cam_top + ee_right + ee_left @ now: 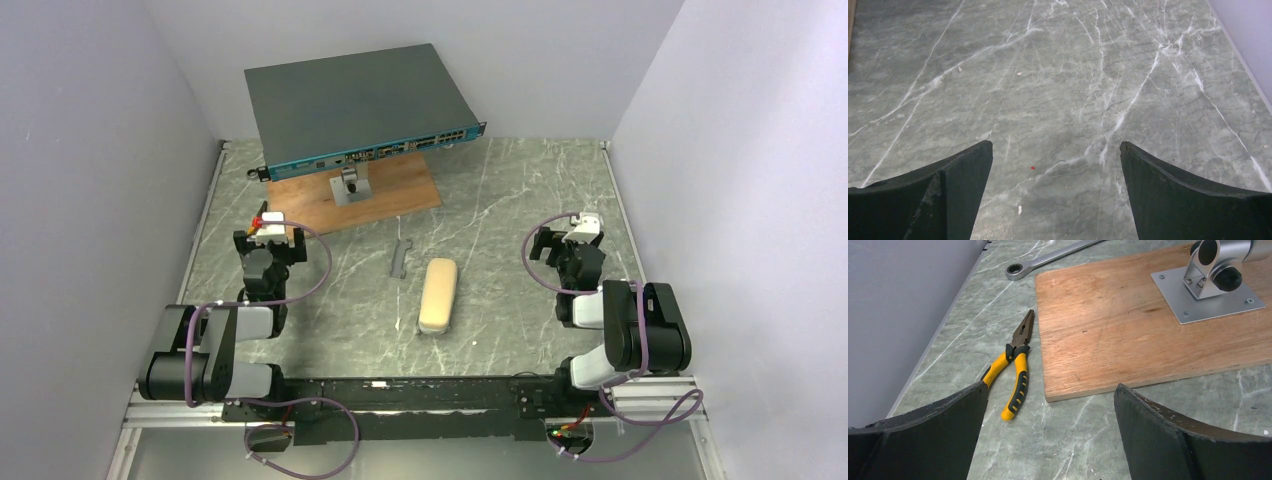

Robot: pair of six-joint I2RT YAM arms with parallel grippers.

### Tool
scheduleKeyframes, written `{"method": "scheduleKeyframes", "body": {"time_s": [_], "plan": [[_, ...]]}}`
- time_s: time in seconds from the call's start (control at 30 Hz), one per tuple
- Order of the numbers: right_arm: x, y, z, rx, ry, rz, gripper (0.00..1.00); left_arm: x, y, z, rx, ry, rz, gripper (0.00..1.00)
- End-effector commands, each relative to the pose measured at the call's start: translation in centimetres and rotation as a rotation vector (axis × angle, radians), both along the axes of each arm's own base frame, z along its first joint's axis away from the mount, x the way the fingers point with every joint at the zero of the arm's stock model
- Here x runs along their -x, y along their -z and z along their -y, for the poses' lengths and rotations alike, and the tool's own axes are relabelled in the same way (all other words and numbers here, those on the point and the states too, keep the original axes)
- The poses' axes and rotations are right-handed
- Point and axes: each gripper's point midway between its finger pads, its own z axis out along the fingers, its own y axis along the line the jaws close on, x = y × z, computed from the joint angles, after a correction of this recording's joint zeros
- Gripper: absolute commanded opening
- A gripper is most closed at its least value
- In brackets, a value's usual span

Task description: Open the umbrella

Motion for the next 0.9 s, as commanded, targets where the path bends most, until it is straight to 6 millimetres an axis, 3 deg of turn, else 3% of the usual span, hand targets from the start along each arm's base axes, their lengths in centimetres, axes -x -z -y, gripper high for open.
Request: {"method": "scheduleKeyframes", "body": {"time_s": [0.0, 0.4, 0.43, 0.5, 0.63, 0.7, 0.8, 0.87], "plan": [[-1.0, -2.0, 0.2, 0.017, 0.005, 0.069, 1.00, -0.5, -1.5, 0.2, 0.002, 0.014, 0.056, 0.99], [-1.1, -2.1, 0.4, 0.016, 0.017, 0.069, 1.00, -0.6, -1.4, 0.1, 0.006, 0.014, 0.050, 0.99], [-0.9, -2.3, 1.3, 0.013, 0.085, 0.076, 1.00, -0.6, -1.4, 0.0, 0.008, 0.015, 0.047, 0.99], [-0.6, -3.4, 2.4, -0.008, 0.172, 0.090, 1.00, -0.3, -2.0, -0.5, 0.012, -0.022, 0.076, 0.99], [-1.2, -5.6, 2.6, -0.002, 0.224, 0.023, 1.00, 0.2, -4.2, -0.7, 0.031, -0.050, 0.045, 0.99], [-1.6, -7.8, 1.8, -0.093, 0.219, 0.032, 1.00, 0.2, -5.7, 0.4, 0.052, 0.003, 0.013, 0.99], [-1.3, -11.6, -0.1, -0.392, 0.227, 0.055, 1.00, 1.3, -8.0, 1.9, 0.165, 0.049, -0.006, 0.99], [-0.9, -12.7, -1.5, -0.492, 0.195, 0.020, 1.00, 2.9, -7.6, 2.2, 0.343, -0.010, -0.069, 0.99]]}}
